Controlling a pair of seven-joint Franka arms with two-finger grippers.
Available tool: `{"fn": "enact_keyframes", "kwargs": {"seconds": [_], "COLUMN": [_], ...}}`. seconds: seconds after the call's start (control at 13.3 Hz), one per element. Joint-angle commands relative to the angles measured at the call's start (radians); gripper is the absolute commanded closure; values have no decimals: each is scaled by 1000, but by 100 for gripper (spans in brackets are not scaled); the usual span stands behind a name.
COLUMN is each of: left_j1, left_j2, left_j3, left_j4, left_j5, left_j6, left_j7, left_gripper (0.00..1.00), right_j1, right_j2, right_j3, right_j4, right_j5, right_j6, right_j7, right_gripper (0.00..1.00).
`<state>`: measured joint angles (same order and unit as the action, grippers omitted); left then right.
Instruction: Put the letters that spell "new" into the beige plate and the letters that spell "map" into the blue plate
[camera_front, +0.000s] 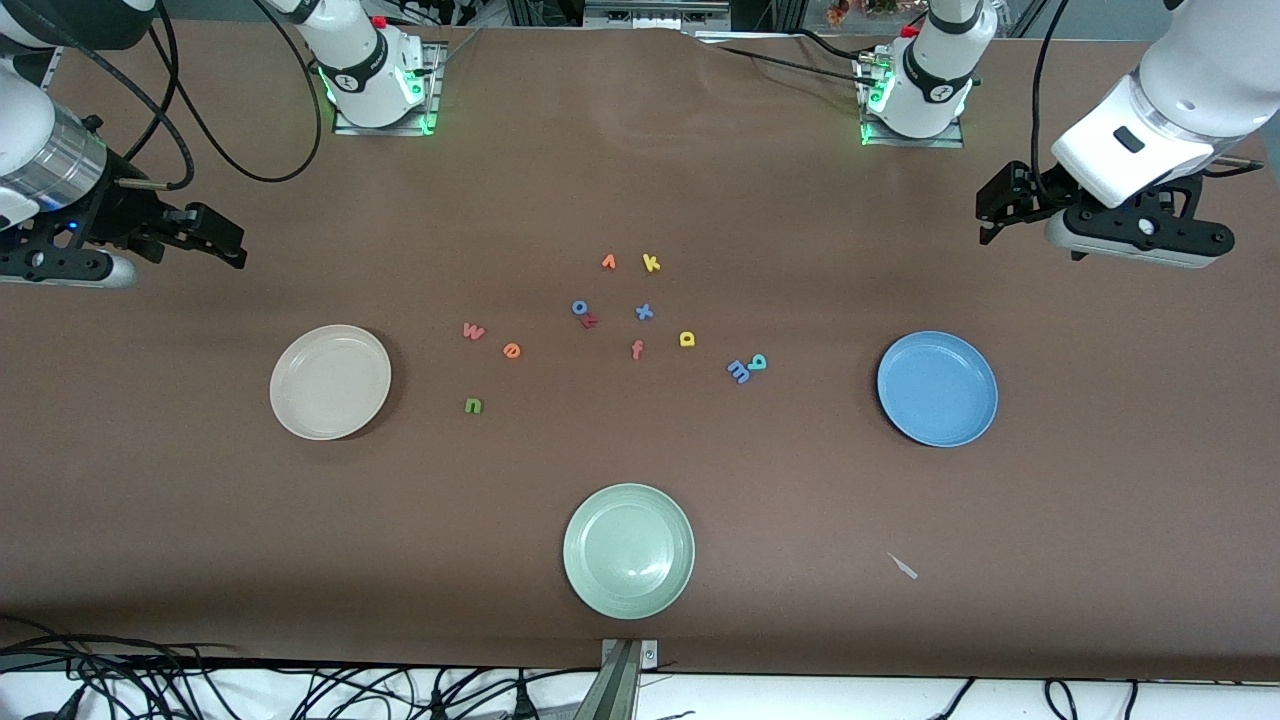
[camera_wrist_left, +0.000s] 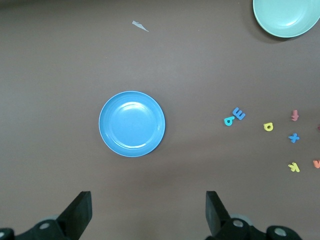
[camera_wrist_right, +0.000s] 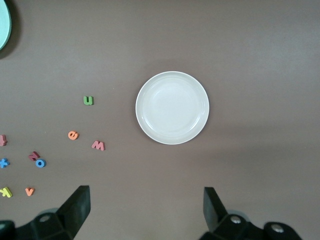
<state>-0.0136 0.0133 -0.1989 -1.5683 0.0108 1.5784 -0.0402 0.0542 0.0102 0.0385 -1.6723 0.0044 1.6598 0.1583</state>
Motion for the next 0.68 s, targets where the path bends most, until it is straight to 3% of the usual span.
{"fn": "enact_keyframes", "kwargs": {"seconds": [0.0, 0.6], "left_j1": [4, 4], "left_j2": [10, 16], "left_j3": [-1, -2], "left_j4": [24, 24], "left_j5": [21, 20], "left_j6": [-6, -5], "left_j7": [-9, -12], "left_gripper": [0, 0], "right_j1": [-7, -7], "right_j2": [2, 2], "right_j3": [3, -3], "right_j4": [8, 8], "right_j5": [14, 16], "right_j6": [-5, -6], "right_j7": [7, 3], "right_gripper": [0, 0]}}
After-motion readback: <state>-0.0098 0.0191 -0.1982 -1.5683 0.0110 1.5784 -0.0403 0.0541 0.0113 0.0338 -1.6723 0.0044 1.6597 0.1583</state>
